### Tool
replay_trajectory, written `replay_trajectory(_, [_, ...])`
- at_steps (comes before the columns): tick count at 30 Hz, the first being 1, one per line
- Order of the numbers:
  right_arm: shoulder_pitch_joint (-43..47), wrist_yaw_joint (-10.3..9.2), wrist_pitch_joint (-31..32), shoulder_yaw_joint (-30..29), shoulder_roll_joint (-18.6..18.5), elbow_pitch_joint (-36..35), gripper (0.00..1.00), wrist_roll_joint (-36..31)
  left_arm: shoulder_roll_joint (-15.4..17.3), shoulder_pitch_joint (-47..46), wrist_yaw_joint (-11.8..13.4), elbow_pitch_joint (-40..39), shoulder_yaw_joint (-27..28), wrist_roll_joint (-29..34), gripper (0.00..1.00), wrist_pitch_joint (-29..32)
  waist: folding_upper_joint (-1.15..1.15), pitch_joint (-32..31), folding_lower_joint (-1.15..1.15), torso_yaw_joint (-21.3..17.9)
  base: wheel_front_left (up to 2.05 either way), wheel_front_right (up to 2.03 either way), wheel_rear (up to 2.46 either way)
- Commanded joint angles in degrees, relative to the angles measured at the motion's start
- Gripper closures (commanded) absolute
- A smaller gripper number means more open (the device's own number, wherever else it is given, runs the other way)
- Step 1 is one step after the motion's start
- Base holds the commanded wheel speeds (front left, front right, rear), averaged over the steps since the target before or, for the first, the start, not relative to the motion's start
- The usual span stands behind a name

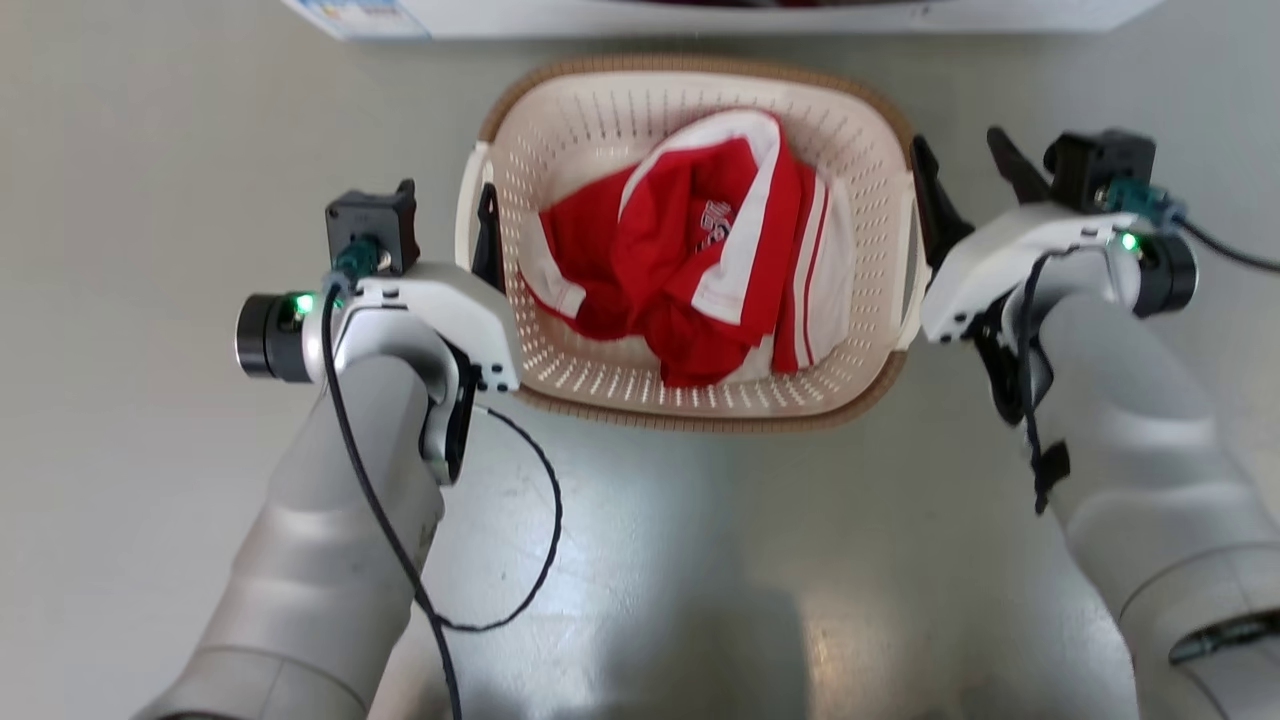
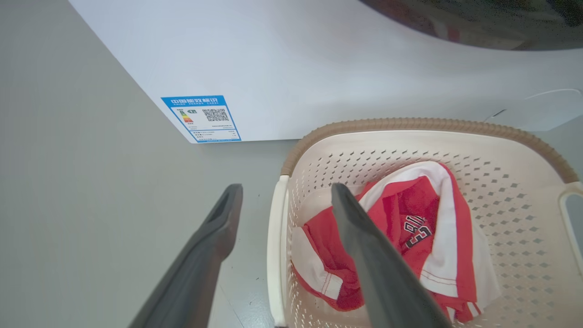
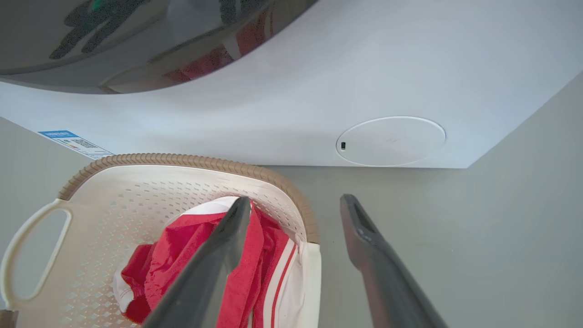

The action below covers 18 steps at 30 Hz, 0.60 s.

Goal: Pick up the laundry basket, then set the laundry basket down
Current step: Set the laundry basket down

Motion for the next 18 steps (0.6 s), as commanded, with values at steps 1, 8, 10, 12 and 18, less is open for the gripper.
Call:
replay_trajectory(1, [4.03, 0.36, -0.61, 0.33, 1.50, -2.27, 0.00, -0.75, 1.75, 2.95, -0.48, -2.17, 1.94, 1.10, 0.00, -0.36, 0.00, -2.93, 0.00, -0.28, 0.00, 0.00, 0.00])
replay_trajectory(8, [12.40, 0.36, -0.62, 0.72, 1.50, -10.58, 0.00, 0.41, 2.00, 11.33, -0.91, -9.70, 6.13, 4.61, 0.00, -0.36, 0.00, -11.34, 0.00, -0.78, 0.00, 0.00, 0.00])
replay_trajectory(10, [15.35, 0.36, -0.62, 1.24, 1.50, -13.22, 0.00, 1.04, 1.98, 14.50, -0.90, -12.05, 7.69, 5.41, 0.00, -0.36, 0.00, -14.11, 0.00, -1.17, 0.00, 0.00, 0.00])
replay_trajectory(12, [16.89, 0.36, -0.62, 1.51, 1.50, -14.50, 0.00, 1.39, 1.98, 16.18, -0.95, -13.12, 8.28, 5.95, 0.00, -0.36, 0.00, -15.54, 0.00, -1.39, 0.00, 0.00, 0.00])
replay_trajectory(18, [27.73, 0.36, -0.62, 2.57, 1.50, -23.32, 0.00, 2.69, 1.73, 27.78, -1.63, -20.72, 11.54, 9.02, 0.00, -0.36, 0.00, -25.23, 0.00, -3.19, 0.00, 0.00, 0.00])
